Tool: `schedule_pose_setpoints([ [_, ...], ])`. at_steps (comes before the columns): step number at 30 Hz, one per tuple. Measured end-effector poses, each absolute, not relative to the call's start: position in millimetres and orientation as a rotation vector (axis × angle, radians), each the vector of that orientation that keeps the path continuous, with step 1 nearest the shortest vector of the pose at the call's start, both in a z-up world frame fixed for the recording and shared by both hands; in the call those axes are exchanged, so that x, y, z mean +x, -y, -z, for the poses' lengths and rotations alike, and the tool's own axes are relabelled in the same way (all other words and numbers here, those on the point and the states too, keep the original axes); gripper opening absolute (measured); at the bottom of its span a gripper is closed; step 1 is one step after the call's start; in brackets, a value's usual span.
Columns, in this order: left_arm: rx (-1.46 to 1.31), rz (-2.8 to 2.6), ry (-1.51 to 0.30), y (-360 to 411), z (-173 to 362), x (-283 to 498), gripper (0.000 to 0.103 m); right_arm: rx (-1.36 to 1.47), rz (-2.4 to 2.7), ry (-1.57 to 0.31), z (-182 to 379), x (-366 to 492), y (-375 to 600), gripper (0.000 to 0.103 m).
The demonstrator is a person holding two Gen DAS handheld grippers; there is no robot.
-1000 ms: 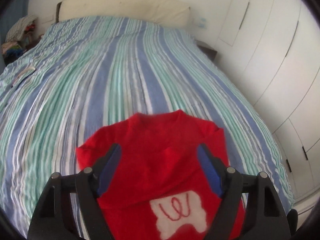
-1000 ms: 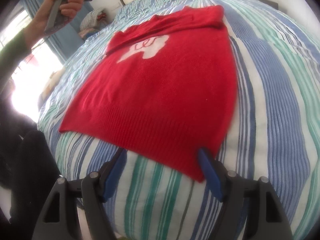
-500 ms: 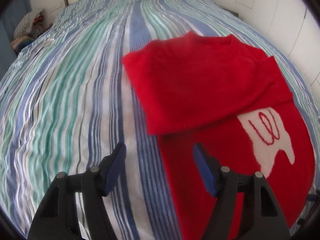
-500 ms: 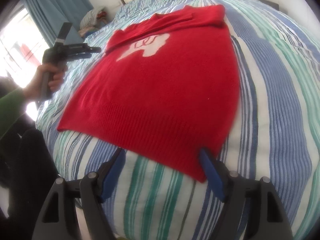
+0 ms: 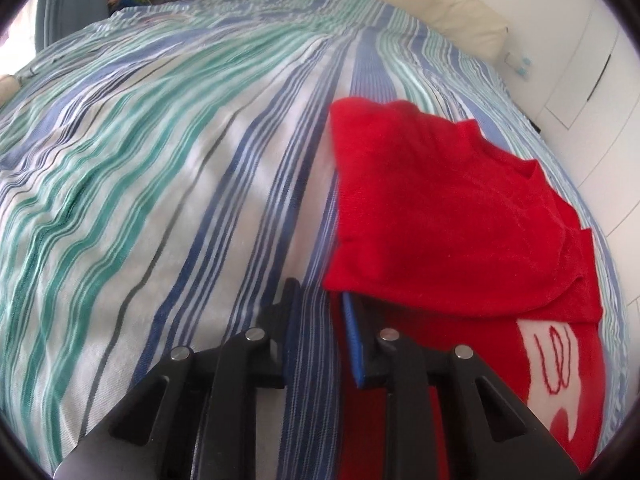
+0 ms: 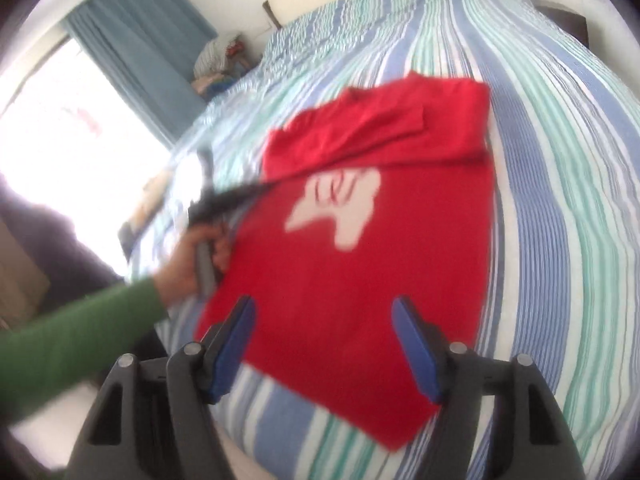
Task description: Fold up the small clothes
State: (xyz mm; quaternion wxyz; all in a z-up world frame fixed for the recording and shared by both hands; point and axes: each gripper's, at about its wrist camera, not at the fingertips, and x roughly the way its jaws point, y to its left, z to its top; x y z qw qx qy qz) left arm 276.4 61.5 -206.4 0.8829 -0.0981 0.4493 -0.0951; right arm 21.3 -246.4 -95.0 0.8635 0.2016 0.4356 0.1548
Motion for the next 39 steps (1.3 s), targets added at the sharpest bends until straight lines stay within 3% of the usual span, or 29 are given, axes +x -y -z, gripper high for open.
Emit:
schedule_pose_setpoints([
  [4,-0.192,0.195,-0.929,-60,208,275,0.023,0.699,-0.259,-0.913,112,136,297,0.065],
  [6,-0.198,0.197,-0.925,-61,209,275,0.023,0.848,-0.221,-0.937,140,180,311,0.052],
  [8,-0.205,0.200,-0.920,-62,210,274,0.023,0.992,-0.183,-0.961,168,207,315,0.047],
  [11,-0.218,0.205,-0.915,-64,211,273,0.024,1.093,-0.108,-0.987,198,232,309,0.047],
  [13,-0.230,0.211,-0.914,-67,212,272,0.024,1.103,-0.078,-0.983,209,242,304,0.033],
  [14,-0.236,0.214,-0.914,-68,212,272,0.024,1.073,-0.064,-0.988,211,247,301,0.007],
  [15,-0.240,0.216,-0.913,-68,212,272,0.024,1.012,-0.022,-0.986,206,250,299,0.004],
  [20,-0.246,0.214,-0.905,-68,213,272,0.024,0.805,0.092,-0.840,162,209,298,0.004],
  [25,-0.231,0.220,-0.944,-68,204,271,0.027,0.796,0.100,-0.971,190,209,299,0.017],
  [29,-0.201,0.236,-0.942,-76,180,239,0.055,0.737,0.053,-0.903,162,179,310,0.040],
  [34,-0.098,0.409,-0.996,-53,169,174,0.067,0.502,-0.192,-0.988,136,126,293,0.040],
  [39,0.168,0.446,-1.081,-16,192,92,0.074,0.172,-0.329,-1.135,164,34,237,0.040],
])
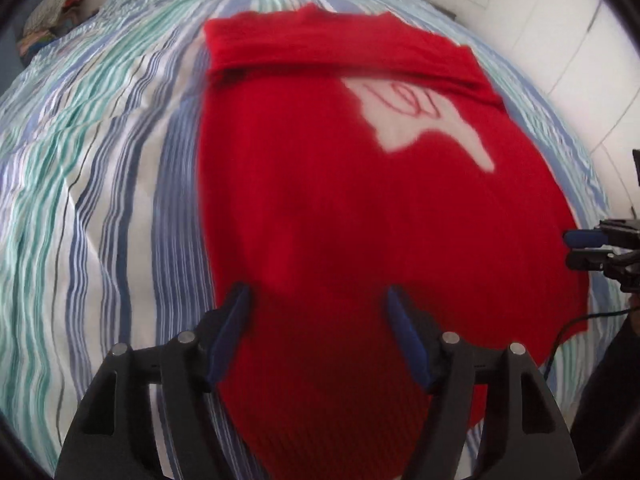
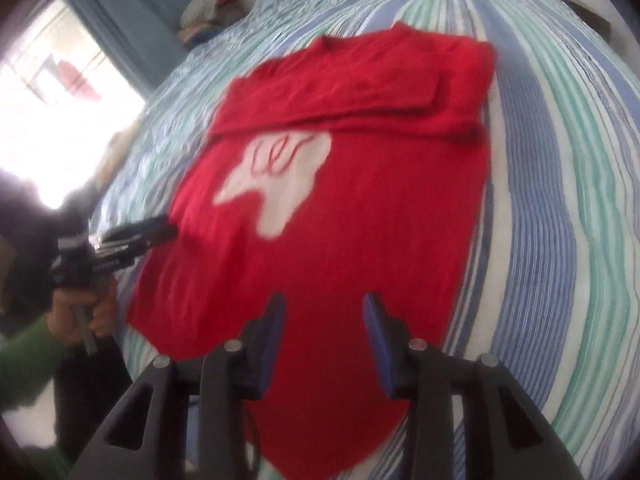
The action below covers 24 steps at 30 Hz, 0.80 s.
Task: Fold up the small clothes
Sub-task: 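Release the sweater and smooth it flat with both tools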
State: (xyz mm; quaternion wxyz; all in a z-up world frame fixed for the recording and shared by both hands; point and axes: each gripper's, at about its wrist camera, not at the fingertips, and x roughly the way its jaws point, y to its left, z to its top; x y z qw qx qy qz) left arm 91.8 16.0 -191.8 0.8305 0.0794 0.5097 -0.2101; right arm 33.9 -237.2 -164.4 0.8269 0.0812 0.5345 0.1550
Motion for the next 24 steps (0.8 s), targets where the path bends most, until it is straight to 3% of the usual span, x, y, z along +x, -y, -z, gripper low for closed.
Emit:
schedule_pose_setpoints([
  [3,0.267,0.401,-1.087,-12,190,63,0.075,0.045,-0.263,-1.186,198,-22,224,0.041],
  [8,0.227,0.359,-1.113,-24,190,51,0.079,0.016,-0.138,-1.098,208,-80,222,0.045],
  [13,0.112,0.354,-1.095,-37,166,53,0.079,0.090,-0.104,-1.054,195,-88,231,0.045],
  [16,0.042,0.316,-0.984,-51,142,58,0.088,0.094,-0.063,-0.951,169,-95,240,0.045],
  [18,-0.008,0.298,-0.949,-57,132,67,0.090,0.087,-0.015,-0.882,154,-97,245,0.053],
  [24,-0.034,0.358,-0.957,-26,145,75,0.093,0.120,-0.006,-0.823,142,-70,241,0.054],
])
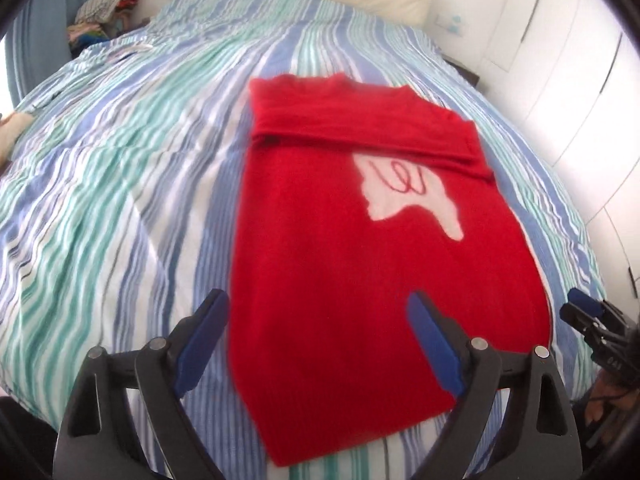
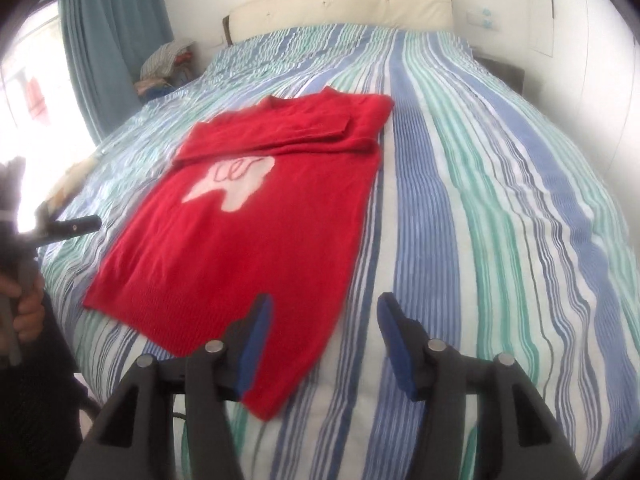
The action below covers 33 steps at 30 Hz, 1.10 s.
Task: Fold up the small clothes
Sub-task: 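Release the sweater and smooth it flat with both tools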
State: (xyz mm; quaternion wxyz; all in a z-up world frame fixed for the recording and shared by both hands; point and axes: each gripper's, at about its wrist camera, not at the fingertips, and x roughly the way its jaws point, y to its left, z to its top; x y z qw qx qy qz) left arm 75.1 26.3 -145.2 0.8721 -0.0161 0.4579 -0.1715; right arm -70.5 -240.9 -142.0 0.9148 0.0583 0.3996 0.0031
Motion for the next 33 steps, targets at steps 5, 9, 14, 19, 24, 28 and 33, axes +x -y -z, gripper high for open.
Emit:
schedule_pose_setpoints([
  [5,0.095,0.322,-1.011,0,199,59,0.098,0.098,-0.051,-0.865,183,-50,210,0.057],
  [9,0.137,0.311,-0.985,5,199,55,0.102,0.035,-0.039,-0.861,208,-56,203,0.061],
  [14,0.134,0.315,-0.978,5,201,54,0.102,0.042,-0.042,-0.843,212,-58,205,0.063],
  [19,0.140,0.314,-0.969,5,203,54,0.102,0.019,-0.032,-0.821,215,-60,201,0.065],
  [24,0.143,0.312,-0.964,6,203,53,0.102,0.018,-0.033,-0.813,215,-60,201,0.066],
  [28,0.144,0.312,-0.964,6,203,53,0.102,0.015,-0.033,-0.812,216,-60,201,0.066],
  [33,0.145,0.309,-0.965,7,203,53,0.102,0.014,-0.032,-0.812,216,-61,201,0.066],
])
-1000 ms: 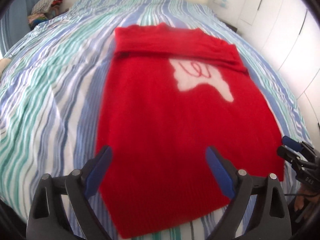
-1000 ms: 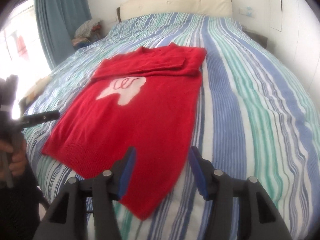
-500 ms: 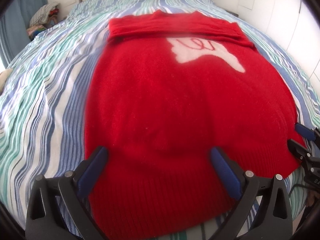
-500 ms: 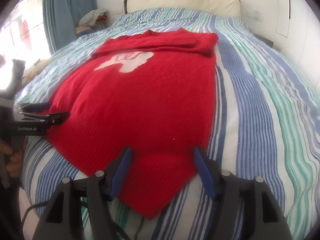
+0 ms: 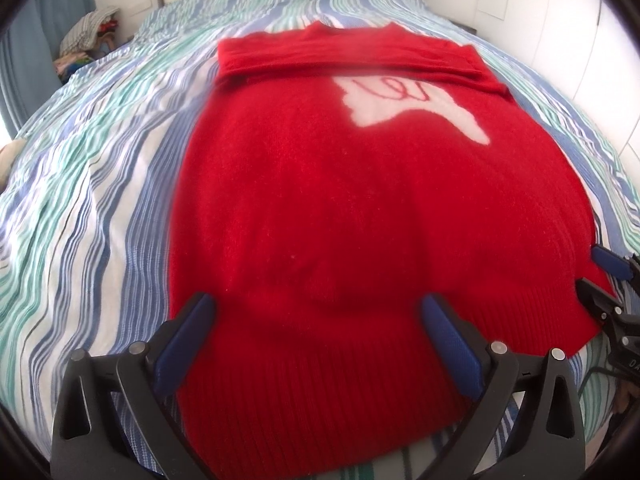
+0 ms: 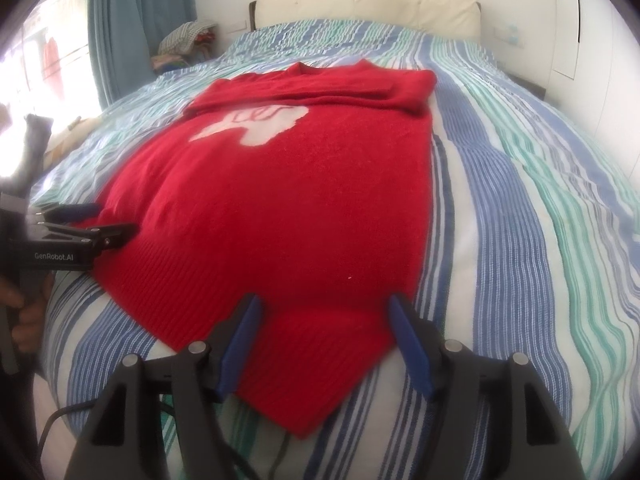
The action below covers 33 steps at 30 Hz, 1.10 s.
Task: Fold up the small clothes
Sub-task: 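Release the sweater and smooth it flat with both tools, then grasp the sweater hem with the left tool while the right tool grasps the hem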
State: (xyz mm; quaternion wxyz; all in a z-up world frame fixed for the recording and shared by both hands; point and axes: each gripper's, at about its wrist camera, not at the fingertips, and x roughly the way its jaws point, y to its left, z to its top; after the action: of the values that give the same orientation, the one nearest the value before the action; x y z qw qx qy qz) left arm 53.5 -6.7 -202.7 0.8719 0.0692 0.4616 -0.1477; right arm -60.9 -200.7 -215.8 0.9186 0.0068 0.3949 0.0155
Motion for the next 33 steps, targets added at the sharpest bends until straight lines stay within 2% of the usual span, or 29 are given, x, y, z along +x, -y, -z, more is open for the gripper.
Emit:
schedule_pose_setpoints([
  [29,0.155,0.298,-0.952,7.6,203.2,51.3,0.102,-0.001,-0.023,-0.798,217.5,-62.6,200.7,0.068],
  [33,0.186,0.303,-1.010,7.1,198.8,51.8,0.102,0.003,-0.024,-0.808,217.0,-62.0,201.0,0.069],
])
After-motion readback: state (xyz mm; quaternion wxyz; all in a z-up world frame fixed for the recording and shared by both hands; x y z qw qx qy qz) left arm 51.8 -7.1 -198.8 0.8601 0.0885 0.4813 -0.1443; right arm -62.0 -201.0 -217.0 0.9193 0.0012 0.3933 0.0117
